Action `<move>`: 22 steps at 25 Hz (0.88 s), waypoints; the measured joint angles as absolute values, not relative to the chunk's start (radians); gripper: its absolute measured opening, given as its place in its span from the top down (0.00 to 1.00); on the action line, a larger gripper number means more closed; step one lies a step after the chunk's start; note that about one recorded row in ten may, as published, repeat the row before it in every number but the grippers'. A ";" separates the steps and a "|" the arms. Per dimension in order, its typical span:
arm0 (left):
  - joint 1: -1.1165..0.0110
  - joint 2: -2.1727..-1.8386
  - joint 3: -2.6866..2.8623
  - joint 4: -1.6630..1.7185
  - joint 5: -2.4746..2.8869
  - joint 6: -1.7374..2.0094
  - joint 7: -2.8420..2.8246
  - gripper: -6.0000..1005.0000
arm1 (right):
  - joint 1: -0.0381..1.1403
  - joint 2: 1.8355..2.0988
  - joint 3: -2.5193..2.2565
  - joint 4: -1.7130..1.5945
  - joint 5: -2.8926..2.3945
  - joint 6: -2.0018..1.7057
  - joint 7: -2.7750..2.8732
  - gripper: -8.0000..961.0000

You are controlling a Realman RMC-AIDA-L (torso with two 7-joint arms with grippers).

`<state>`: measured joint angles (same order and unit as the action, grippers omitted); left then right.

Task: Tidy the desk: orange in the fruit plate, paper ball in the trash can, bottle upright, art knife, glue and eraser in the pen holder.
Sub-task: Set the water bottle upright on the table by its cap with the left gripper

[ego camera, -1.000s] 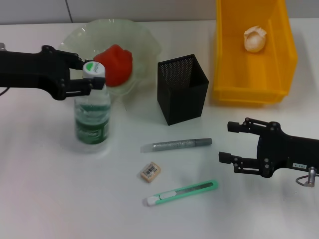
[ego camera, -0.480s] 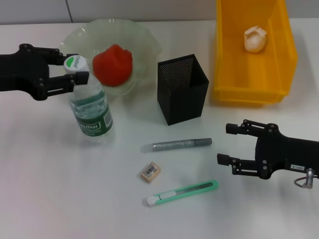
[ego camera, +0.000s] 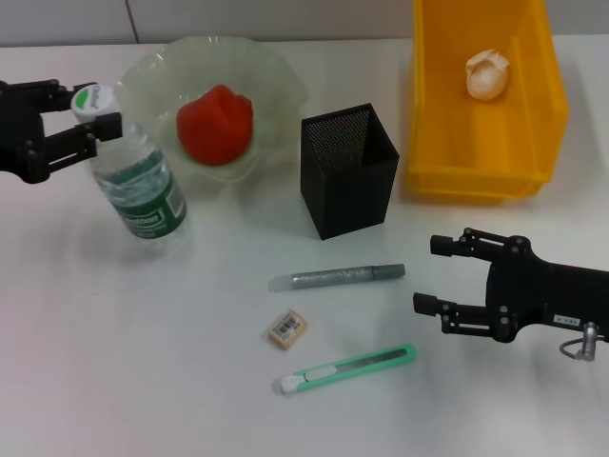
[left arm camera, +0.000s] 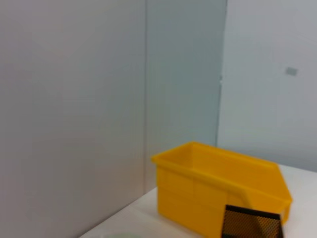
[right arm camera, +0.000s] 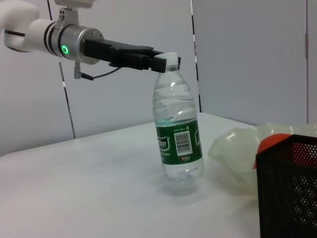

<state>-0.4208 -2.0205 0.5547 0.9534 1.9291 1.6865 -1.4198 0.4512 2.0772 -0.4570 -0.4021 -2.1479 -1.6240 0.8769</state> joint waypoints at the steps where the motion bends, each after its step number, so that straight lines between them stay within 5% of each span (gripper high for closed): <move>1: -0.418 -2.020 0.554 0.953 1.929 1.677 -1.417 0.56 | 0.451 2.077 -0.457 -0.402 -2.148 -1.624 0.877 0.19; 22: -0.406 -2.032 0.560 0.928 1.937 1.555 -1.397 0.55 | 0.443 2.077 -0.457 -0.402 -2.147 -1.625 0.880 0.19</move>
<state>-0.4065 -2.0316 0.5599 0.9280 1.9369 1.5552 -1.3966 0.4431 2.0769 -0.4570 -0.4019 -2.1475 -1.6246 0.8804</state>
